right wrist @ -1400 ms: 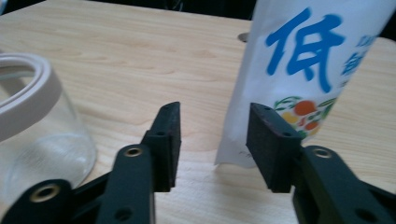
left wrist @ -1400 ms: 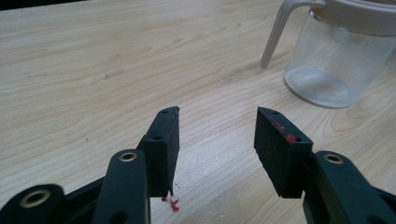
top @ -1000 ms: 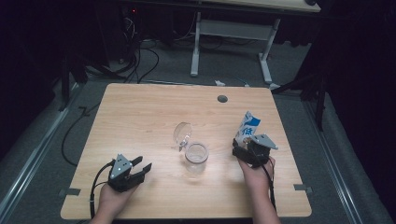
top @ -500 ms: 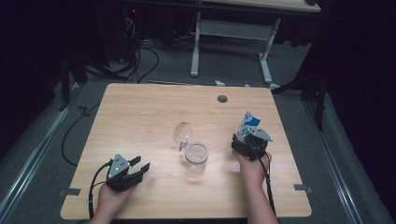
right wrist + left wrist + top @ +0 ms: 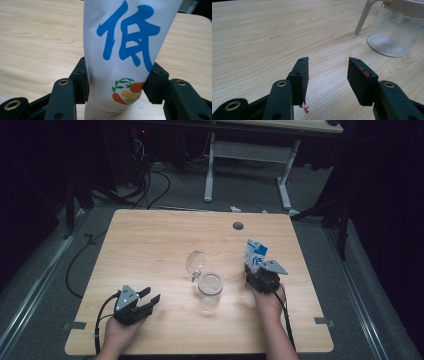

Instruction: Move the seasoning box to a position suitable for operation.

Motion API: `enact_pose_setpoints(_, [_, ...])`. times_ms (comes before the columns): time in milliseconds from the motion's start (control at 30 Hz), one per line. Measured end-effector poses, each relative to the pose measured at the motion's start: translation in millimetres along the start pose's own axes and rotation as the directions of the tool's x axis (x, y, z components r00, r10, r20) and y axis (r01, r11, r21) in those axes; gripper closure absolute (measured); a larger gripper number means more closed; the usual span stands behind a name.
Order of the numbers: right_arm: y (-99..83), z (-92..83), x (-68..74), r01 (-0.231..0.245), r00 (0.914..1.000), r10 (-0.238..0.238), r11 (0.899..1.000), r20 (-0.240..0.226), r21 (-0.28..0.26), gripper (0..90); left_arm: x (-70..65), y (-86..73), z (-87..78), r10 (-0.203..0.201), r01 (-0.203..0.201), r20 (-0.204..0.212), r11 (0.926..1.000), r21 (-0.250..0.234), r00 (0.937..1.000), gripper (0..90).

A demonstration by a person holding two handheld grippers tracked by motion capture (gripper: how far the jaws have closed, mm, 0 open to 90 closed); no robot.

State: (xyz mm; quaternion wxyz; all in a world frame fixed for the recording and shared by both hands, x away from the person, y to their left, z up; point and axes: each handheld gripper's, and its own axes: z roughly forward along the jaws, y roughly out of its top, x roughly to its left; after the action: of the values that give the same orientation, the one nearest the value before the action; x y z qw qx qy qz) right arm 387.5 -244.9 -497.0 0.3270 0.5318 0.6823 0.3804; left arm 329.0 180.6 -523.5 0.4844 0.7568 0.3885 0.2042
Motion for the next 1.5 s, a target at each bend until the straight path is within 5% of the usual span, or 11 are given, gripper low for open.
enact_pose_setpoints(233, [-1.7, -2.0, 6.4, 0.006, 0.9996, -0.007, 1.000, -0.028, -0.010, 42.5, -0.9, -0.3, -0.4, 0.003, -0.003, 0.003, 1.0000, 0.002, 1.0000, 51.9])
enact_pose_setpoints(633, [-4.2, -8.3, 0.9, 0.004, 1.0000, -0.004, 1.000, 0.009, -0.014, 37.8, -1.3, -0.3, -0.2, 0.007, -0.007, 0.008, 1.0000, 0.005, 0.9999, 51.9])
enact_pose_setpoints(1500, [-7.0, -33.6, -12.4, 0.003, 0.9980, 0.001, 0.999, 0.063, -0.055, 41.9, -4.6, -1.2, 3.6, 0.013, -0.014, 0.022, 0.9997, 0.020, 0.9997, 51.8])
